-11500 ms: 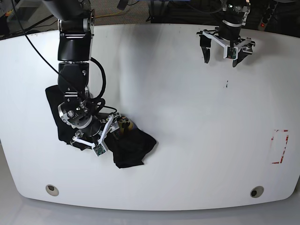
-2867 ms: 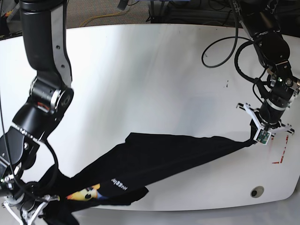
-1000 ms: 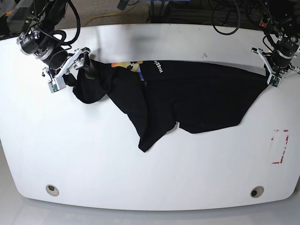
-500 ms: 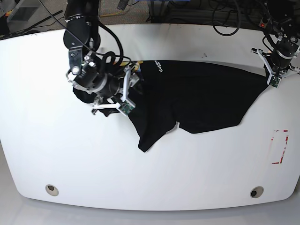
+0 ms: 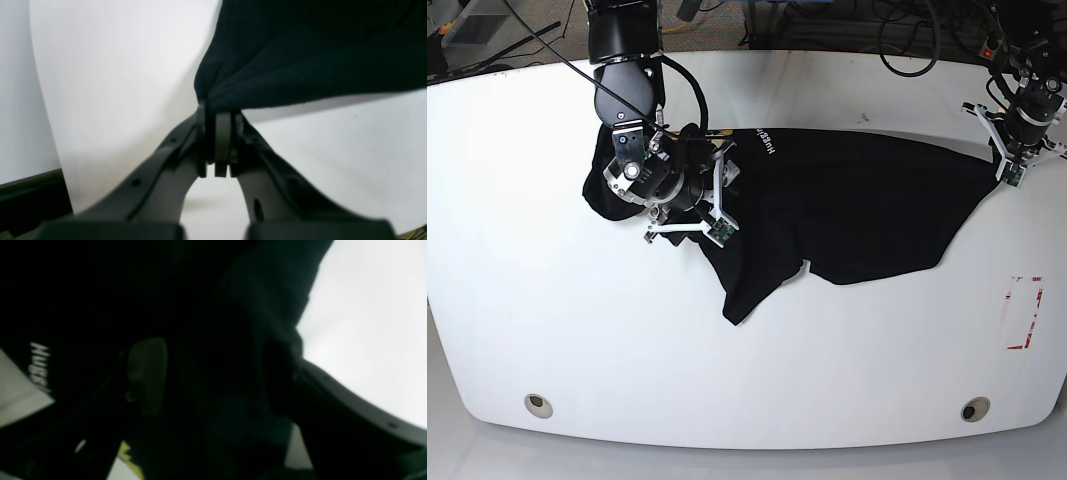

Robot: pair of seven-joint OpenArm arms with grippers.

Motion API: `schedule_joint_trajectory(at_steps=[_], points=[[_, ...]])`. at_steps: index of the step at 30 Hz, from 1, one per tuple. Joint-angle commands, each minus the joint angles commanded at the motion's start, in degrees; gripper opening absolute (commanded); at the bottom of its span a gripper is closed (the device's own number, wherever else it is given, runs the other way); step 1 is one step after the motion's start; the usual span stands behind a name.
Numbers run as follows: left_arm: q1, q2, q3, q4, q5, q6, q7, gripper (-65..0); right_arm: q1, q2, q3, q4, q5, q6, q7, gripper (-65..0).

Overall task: Fold the T-shirt properly
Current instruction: 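Regrasp the shirt edge near the graphic with the right gripper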

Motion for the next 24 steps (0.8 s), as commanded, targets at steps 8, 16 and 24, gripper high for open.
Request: schedule_joint_trajectory(at_steps=[8,16,24], points=[[0.0,0.4,0.0,0.0,0.0,0.0,0.0,-65.0,-0.4,0.2,0.0,-2.9,-0.7,-0.13,4.1,-22.8],[0.0,0.4,0.0,0.0,0.0,0.0,0.0,-65.0,-0.3,2.5,0.7,-5.7,-0.7,-9.10,10.5,-22.8],[0.0,0.4,0.0,0.0,0.0,0.0,0.0,-65.0,1.0,2.7,11.2,-4.0,-0.7,-11.82,10.7,-31.5]])
